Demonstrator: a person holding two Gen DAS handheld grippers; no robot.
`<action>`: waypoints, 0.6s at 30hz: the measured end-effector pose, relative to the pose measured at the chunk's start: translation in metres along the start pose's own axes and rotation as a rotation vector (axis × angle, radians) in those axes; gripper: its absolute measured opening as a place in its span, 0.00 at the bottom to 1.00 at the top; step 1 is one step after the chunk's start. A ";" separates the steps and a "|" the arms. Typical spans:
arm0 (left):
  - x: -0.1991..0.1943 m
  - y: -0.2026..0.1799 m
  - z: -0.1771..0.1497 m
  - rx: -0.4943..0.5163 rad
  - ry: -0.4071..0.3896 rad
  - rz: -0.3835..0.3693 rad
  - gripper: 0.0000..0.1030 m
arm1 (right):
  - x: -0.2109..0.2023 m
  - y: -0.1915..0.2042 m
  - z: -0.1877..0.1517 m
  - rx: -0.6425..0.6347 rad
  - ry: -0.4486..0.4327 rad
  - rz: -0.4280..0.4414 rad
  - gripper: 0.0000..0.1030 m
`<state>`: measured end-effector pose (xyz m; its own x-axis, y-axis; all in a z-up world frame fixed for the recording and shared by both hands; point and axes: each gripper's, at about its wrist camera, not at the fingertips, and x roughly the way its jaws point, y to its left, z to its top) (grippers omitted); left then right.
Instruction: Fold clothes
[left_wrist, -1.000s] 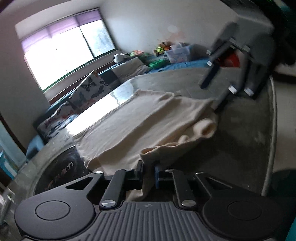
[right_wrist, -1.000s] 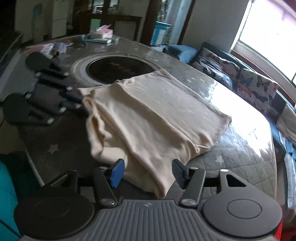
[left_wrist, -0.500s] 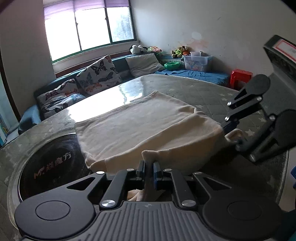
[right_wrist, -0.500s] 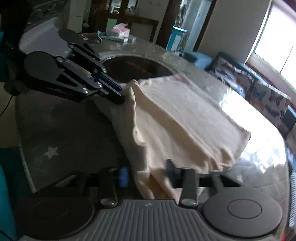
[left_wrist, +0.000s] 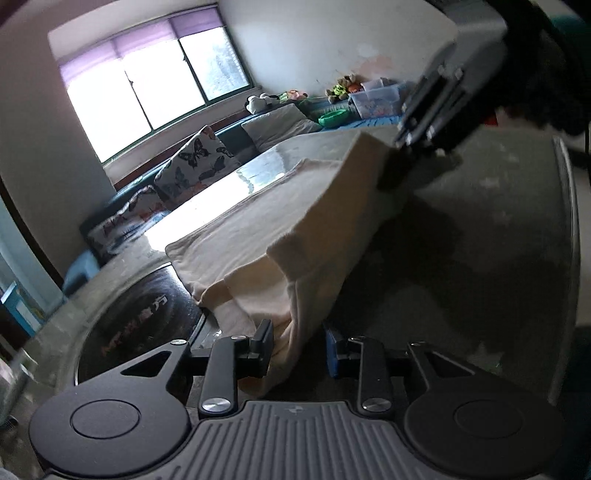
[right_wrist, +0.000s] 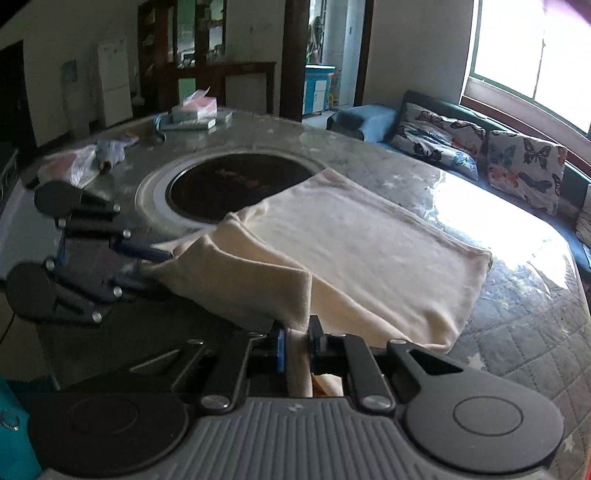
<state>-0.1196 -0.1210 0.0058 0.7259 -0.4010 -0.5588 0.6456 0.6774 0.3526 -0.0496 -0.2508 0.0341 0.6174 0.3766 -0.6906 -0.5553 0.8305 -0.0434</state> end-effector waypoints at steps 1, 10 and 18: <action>0.000 -0.002 -0.001 0.017 -0.001 0.008 0.23 | 0.000 0.001 -0.001 0.002 -0.003 -0.003 0.10; -0.024 0.008 0.007 -0.063 -0.050 0.007 0.05 | -0.022 0.008 -0.008 0.017 -0.076 -0.011 0.08; -0.072 0.002 0.010 -0.100 -0.088 -0.018 0.05 | -0.069 0.031 -0.016 -0.023 -0.100 0.059 0.08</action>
<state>-0.1684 -0.0966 0.0545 0.7353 -0.4634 -0.4946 0.6351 0.7259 0.2642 -0.1185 -0.2576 0.0687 0.6349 0.4648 -0.6171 -0.6044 0.7964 -0.0219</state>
